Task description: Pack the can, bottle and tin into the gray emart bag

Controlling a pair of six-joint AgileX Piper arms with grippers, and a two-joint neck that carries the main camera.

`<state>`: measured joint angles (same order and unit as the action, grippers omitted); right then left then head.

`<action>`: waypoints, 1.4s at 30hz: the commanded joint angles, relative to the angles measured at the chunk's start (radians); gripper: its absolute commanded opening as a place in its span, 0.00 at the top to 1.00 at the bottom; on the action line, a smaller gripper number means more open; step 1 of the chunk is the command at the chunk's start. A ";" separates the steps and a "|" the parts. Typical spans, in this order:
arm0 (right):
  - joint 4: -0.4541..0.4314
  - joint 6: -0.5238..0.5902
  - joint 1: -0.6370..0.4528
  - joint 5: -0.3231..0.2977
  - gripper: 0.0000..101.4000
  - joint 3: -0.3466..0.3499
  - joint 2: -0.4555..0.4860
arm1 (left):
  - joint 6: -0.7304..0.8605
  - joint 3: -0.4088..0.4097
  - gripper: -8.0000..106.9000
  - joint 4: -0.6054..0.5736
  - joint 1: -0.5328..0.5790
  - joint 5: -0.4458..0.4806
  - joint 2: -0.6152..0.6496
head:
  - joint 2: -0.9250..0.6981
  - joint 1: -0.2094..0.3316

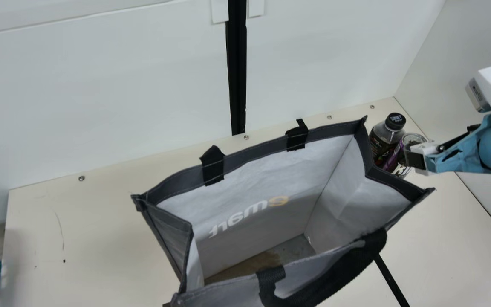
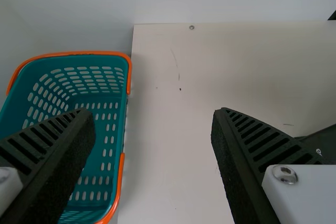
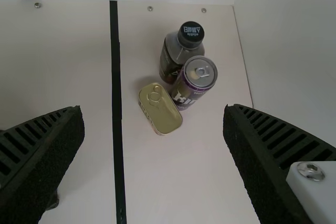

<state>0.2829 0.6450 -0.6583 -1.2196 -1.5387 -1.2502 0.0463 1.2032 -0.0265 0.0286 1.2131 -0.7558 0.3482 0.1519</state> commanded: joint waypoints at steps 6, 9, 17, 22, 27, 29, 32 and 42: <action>-0.004 0.000 0.000 0.001 0.10 0.000 0.000 | 0.000 0.000 0.15 0.000 0.000 0.000 0.000 | 0.001 0.023; -0.004 0.000 0.000 0.001 0.10 0.000 0.000 | 0.000 0.000 0.15 0.000 0.000 0.000 0.000 | 0.001 0.023; -0.004 0.000 0.000 0.001 0.10 0.000 0.000 | 0.000 0.000 0.15 0.000 0.000 0.000 0.000 | 0.001 0.023; -0.004 0.000 0.000 0.001 0.10 0.000 0.000 | -0.002 0.000 0.15 0.002 0.002 -0.001 -0.001 | 0.001 0.023; -0.004 0.000 0.000 0.001 0.10 0.000 0.000 | 0.007 0.032 0.15 0.001 0.009 -0.016 -0.025 | 0.001 0.023; -0.004 0.000 0.000 0.001 0.10 0.000 0.000 | 0.009 0.053 0.15 0.000 0.014 -0.021 -0.041 | 0.001 0.023; -0.004 0.000 0.000 0.001 0.10 0.000 0.000 | 0.005 0.087 0.15 0.010 0.031 -0.032 -0.067 | 0.001 0.023; -0.004 0.000 0.000 0.001 0.10 0.000 0.000 | -0.074 0.208 0.15 0.111 0.160 -0.066 -0.170 | 0.001 0.023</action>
<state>0.2791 0.6453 -0.6581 -1.2189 -1.5387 -1.2502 -0.0136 1.3950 0.0650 0.1639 1.1501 -0.9136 0.3482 0.1519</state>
